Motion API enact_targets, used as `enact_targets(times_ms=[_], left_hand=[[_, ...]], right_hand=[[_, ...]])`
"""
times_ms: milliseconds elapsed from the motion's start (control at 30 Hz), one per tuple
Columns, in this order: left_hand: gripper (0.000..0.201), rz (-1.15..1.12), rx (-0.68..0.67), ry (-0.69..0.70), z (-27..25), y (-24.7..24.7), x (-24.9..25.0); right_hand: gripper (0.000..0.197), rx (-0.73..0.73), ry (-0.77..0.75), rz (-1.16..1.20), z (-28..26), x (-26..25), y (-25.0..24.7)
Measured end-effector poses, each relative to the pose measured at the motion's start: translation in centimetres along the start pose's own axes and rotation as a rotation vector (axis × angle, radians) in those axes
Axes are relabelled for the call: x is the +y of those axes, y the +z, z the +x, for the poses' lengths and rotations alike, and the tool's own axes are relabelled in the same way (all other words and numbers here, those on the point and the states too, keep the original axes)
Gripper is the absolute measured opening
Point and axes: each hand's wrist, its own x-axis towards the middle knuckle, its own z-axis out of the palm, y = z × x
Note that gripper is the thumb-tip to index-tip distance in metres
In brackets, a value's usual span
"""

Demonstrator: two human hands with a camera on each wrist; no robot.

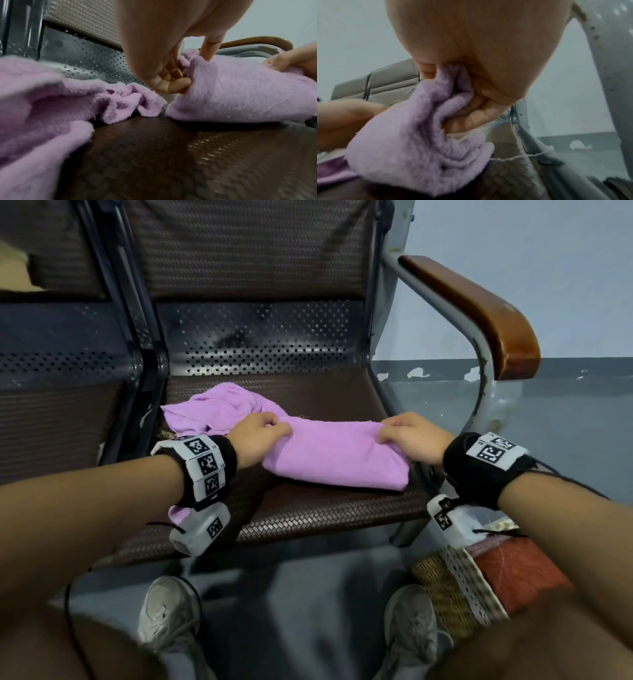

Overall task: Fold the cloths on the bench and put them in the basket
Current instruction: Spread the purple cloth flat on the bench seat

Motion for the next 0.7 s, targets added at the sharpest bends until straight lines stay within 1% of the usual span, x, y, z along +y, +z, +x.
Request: enact_targets(times_ms=[33,100,133,167,200,233,300,333,367,433,533,600,633,667,700], left_hand=[[0.024,0.007,0.037,-0.019,0.1,0.2,-0.1],[0.025,0.111,0.132,-0.048,0.2,0.3,-0.4],[0.028,0.191,0.158,-0.067,0.2,0.3,-0.3],[0.034,0.256,0.151,-0.108,0.1,0.2,-0.3],[0.043,0.276,0.115,-0.181,0.0,0.3,-0.2],[0.051,0.236,0.053,-0.28,-0.2,0.5,-0.1],[0.058,0.094,-0.09,-0.467,-1.0,1.1,0.1],[0.06,0.042,-0.143,-0.505,-1.2,1.4,0.1],[0.061,-0.007,-0.172,-0.513,-1.3,1.7,0.2],[0.058,-0.108,-0.167,-0.488,-1.3,2.0,0.6],[0.047,-0.241,-0.07,-0.424,-0.9,2.3,1.8],[0.039,-0.324,0.005,-0.334,-0.7,2.5,3.2],[0.032,-0.358,0.033,-0.278,-0.7,2.6,4.1],[0.025,-0.383,0.055,-0.225,-0.9,2.7,5.2],[0.021,-0.414,0.068,-0.179,-1.1,2.7,6.5]], right_hand=[[0.019,-0.011,0.047,0.031,0.1,0.4,0.2],[0.017,-0.005,0.105,0.025,0.6,1.4,0.7],[0.017,0.02,0.116,-0.019,0.8,1.7,0.8],[0.02,0.044,0.121,-0.073,1.1,1.9,1.0],[0.023,0.064,0.126,-0.122,1.3,1.8,1.0],[0.026,0.082,0.132,-0.166,1.5,1.7,1.1],[0.028,0.102,0.146,-0.248,1.7,1.3,1.2],[0.027,0.111,0.155,-0.28,1.8,1.2,1.4],[0.027,0.12,0.162,-0.305,1.9,1.0,1.5],[0.026,0.122,0.171,-0.35,2.0,0.6,1.8],[0.024,0.092,0.184,-0.434,1.8,-0.3,1.6],[0.023,0.083,0.165,-0.488,1.7,-0.7,1.0],[0.03,0.077,0.126,-0.473,1.7,-1.0,0.6],[0.041,0.062,0.063,-0.395,1.6,-1.3,0.2],[0.051,0.04,-0.003,-0.247,1.2,-1.8,-0.1]])
